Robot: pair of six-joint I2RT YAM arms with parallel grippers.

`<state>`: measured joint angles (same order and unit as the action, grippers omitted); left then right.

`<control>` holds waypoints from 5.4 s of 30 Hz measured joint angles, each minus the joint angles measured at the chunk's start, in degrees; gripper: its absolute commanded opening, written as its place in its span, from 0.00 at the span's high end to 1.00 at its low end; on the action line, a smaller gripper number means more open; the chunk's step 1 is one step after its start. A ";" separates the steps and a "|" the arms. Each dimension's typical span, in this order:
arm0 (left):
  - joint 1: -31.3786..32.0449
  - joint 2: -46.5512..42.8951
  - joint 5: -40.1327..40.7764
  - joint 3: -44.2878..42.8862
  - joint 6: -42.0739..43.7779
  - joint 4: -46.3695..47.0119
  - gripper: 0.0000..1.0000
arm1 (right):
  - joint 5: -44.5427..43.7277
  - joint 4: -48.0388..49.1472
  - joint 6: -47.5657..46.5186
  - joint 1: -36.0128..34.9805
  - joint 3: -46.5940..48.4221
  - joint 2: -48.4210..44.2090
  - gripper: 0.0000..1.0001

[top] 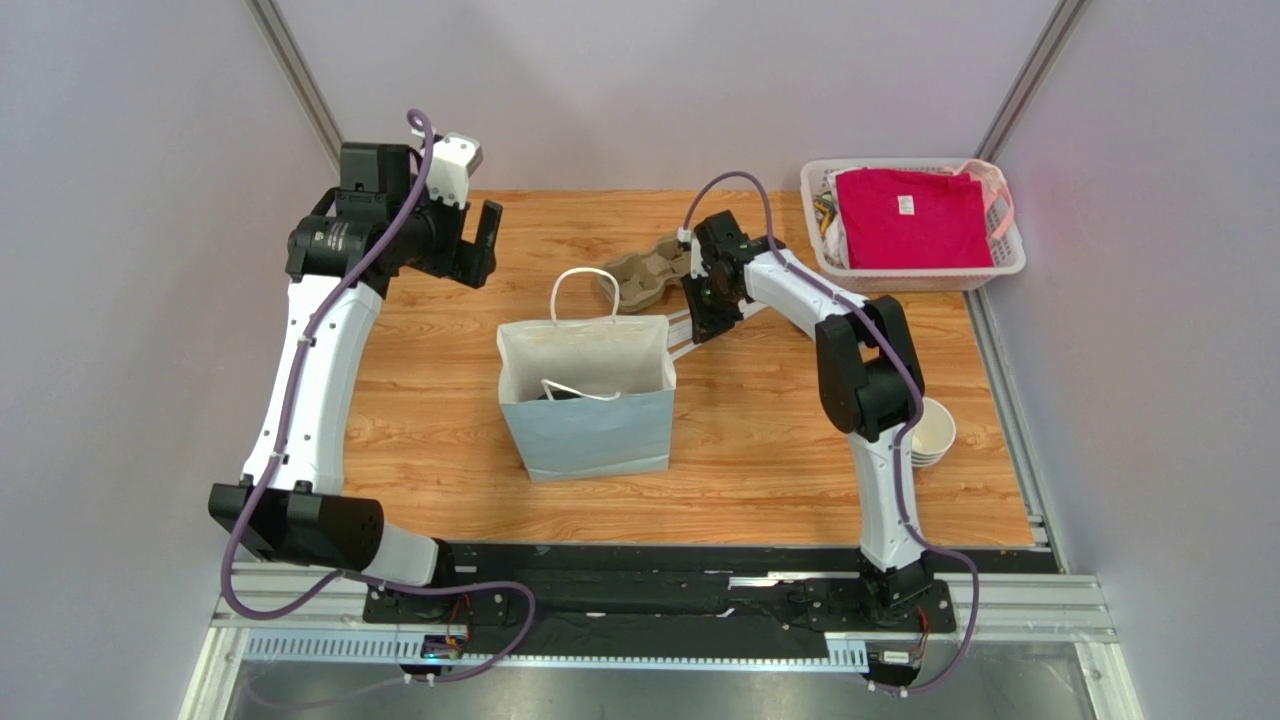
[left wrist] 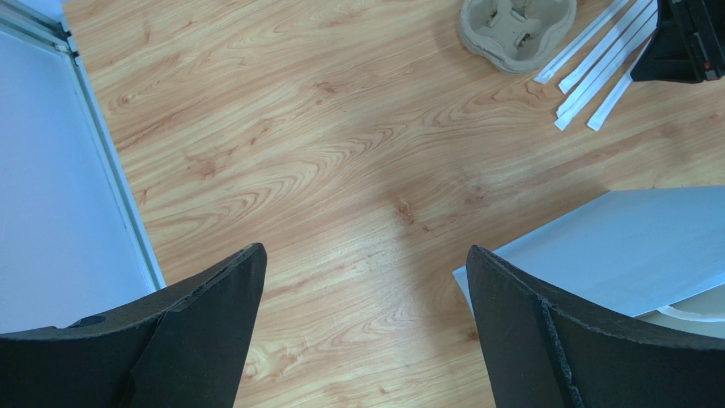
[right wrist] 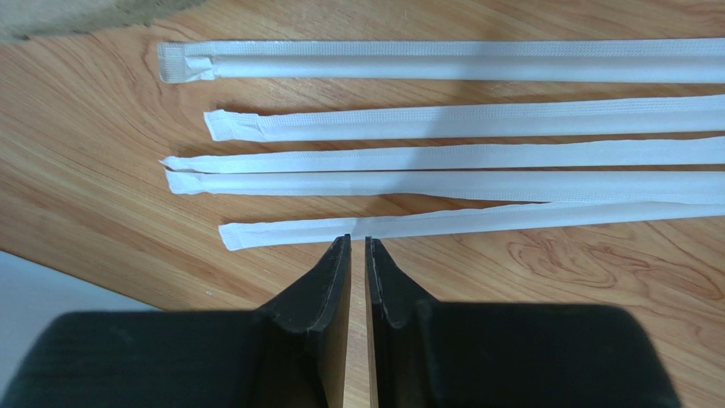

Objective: Pack the takeout coffee

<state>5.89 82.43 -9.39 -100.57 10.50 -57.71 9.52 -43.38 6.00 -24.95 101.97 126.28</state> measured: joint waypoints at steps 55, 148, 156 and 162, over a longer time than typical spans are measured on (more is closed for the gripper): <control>-0.04 1.29 -1.27 3.26 0.31 0.26 0.05 | -3.48 -10.54 -6.67 1.99 -11.30 -6.25 0.70; -2.67 8.46 -6.54 -13.27 -0.24 -2.64 0.01 | 9.90 -15.56 -39.87 8.31 -1.99 -29.33 1.00; -3.63 7.45 -8.48 -18.86 -2.56 1.46 0.01 | 20.00 -13.07 -27.58 5.62 16.85 -32.57 1.00; -3.78 3.56 -9.05 -13.55 -4.07 3.67 0.01 | 25.99 -5.40 -17.66 -0.96 22.12 -34.12 1.00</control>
<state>2.11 86.00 -18.44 -114.13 6.44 -54.04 35.51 -48.77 -11.66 -25.91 124.09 92.16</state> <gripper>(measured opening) 0.990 0.015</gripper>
